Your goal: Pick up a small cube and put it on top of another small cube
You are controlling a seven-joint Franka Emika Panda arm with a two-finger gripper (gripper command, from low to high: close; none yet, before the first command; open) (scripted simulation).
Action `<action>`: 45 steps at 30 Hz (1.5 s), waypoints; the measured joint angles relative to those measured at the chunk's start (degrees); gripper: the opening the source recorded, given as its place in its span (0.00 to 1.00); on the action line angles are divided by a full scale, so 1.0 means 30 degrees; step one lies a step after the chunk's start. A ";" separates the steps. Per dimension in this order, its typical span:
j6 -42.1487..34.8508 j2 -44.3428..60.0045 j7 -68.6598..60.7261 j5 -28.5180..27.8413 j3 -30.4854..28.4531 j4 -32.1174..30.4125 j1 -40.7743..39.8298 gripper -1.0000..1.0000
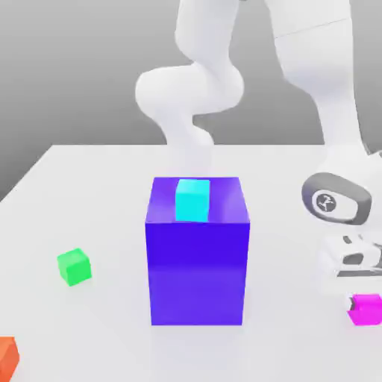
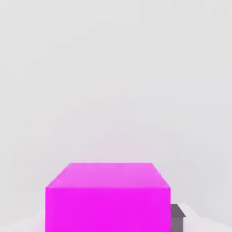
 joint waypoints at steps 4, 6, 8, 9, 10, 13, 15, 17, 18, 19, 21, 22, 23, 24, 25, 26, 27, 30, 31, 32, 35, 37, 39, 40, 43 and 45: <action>-0.1717 -0.2352 -0.1431 0.1896 0.1622 -0.0603 -0.1224 0.00; -0.2174 -0.3374 -0.2218 0.2838 0.2139 -0.0666 -0.1728 0.00; -0.1974 -0.3938 -0.2819 0.3399 0.2292 -0.0388 -0.2239 0.00; -0.1918 -0.4289 -0.2941 0.3537 0.2018 -0.0455 -0.2664 0.00; -0.1885 -0.4669 -0.2992 0.3621 0.1600 -0.0601 -0.3136 0.00; -0.1851 -0.5829 -0.2927 0.3670 0.0080 -0.1228 -0.4636 0.00; -0.1837 -0.6558 -0.2807 0.3617 -0.0938 -0.1671 -0.5713 0.00; -0.1839 -0.7326 -0.2622 0.3483 -0.1949 -0.2136 -0.7516 0.00; -0.1867 -0.7767 -0.2475 0.3372 -0.2447 -0.2436 -0.8555 0.00; -0.1912 -0.8242 -0.2308 0.3256 -0.2936 -0.2784 -0.9636 0.00; -0.2002 -0.9146 -0.2028 0.3113 -0.3831 -0.3496 -1.1804 0.00; -0.2044 -0.9586 -0.1923 0.3094 -0.4169 -0.3857 -1.2526 0.00; -0.2083 -1.0022 -0.1833 0.3095 -0.4568 -0.4218 -1.3235 0.00; -0.2121 -1.0455 -0.1767 0.3124 -0.5029 -0.4582 -1.3820 0.00; -0.2166 -1.0854 -0.1685 0.3147 -0.5514 -0.4943 -1.4341 0.00; -0.2235 -1.1147 -0.1619 0.3207 -0.5944 -0.5295 -1.4780 0.00; -0.2312 -1.1398 -0.1564 0.3288 -0.6366 -0.5645 -1.5208 0.00; -0.2559 -1.2028 -0.1447 0.3621 -0.7594 -0.6688 -1.6424 0.00; -0.2643 -1.2217 -0.1434 0.3769 -0.8003 -0.7036 -1.6808 0.00; -0.2727 -1.2401 -0.1426 0.3926 -0.8418 -0.7383 -1.7179 0.00; -0.2987 -1.2862 -0.1451 0.4490 -0.9601 -0.8422 -1.8185 0.00; -0.2733 -1.2428 -0.1635 0.5004 -0.9961 -0.8796 -1.8218 0.00; -0.1837 -1.1428 -0.2034 0.5640 -1.0130 -0.8832 -1.8006 0.00; -0.1299 -1.0847 -0.2288 0.6015 -1.0176 -0.8818 -1.7884 0.00; 0.0458 -0.8960 -0.3293 0.7469 -1.0143 -0.8761 -1.7534 0.00; 0.1524 -0.7805 -0.4040 0.8548 -0.9721 -0.8734 -1.7653 1.00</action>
